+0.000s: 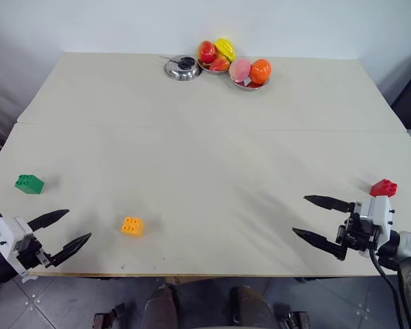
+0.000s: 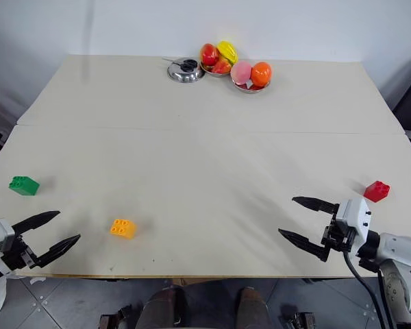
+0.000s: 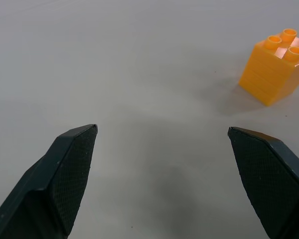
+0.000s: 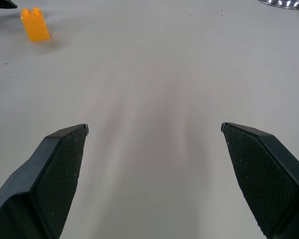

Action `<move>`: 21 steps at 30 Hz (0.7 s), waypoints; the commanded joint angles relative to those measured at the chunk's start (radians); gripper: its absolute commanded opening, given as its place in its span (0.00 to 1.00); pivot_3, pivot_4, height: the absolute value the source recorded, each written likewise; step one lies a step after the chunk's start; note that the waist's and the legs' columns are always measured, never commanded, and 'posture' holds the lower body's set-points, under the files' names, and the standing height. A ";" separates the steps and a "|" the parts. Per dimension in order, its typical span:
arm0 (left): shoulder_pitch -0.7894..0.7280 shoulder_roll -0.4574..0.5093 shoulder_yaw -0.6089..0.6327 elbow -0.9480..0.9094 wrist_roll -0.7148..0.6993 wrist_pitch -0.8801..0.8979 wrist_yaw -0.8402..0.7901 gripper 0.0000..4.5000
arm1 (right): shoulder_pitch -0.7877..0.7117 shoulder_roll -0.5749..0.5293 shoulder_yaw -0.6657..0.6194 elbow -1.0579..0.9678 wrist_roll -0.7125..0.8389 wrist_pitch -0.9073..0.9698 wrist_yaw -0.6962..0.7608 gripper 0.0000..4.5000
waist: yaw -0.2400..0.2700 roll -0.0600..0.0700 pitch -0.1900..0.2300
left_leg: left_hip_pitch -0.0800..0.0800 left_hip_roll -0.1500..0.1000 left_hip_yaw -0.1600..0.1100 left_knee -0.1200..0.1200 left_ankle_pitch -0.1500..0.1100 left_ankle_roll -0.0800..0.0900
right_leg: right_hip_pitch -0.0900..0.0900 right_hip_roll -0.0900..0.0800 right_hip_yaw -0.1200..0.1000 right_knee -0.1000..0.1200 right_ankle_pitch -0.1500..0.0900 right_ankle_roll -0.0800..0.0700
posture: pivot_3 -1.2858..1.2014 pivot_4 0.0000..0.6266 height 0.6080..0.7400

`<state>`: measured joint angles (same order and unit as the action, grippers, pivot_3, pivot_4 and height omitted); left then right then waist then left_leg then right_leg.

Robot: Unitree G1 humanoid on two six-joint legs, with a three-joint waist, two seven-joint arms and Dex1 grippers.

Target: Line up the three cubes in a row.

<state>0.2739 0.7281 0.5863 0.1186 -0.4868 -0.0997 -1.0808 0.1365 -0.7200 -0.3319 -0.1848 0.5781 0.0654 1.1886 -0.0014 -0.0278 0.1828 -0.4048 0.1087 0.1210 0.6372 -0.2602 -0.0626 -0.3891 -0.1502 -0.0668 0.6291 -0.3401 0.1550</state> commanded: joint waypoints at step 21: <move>-0.560 -0.084 -0.512 -0.340 -0.095 0.392 0.081 0.99 | 0.379 0.186 -0.604 -0.052 0.179 0.118 -0.422 1.00 | 0.027 0.005 -0.002 | 0.001 0.000 -0.003 0.009 -0.003 0.000 | 0.006 0.001 0.000 -0.001 0.001 0.001 | 0.52 0.24 1.00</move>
<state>-0.2692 0.6531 0.0921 -0.2154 -0.5923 0.2966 -0.9932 0.4961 -0.5448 -0.8823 -0.2588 0.7550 0.1956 0.7866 0.0258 -0.0228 0.1804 -0.4043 0.1090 0.1185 0.6461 -0.2628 -0.0623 -0.3827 -0.1489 -0.0671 0.6280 -0.3393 0.1559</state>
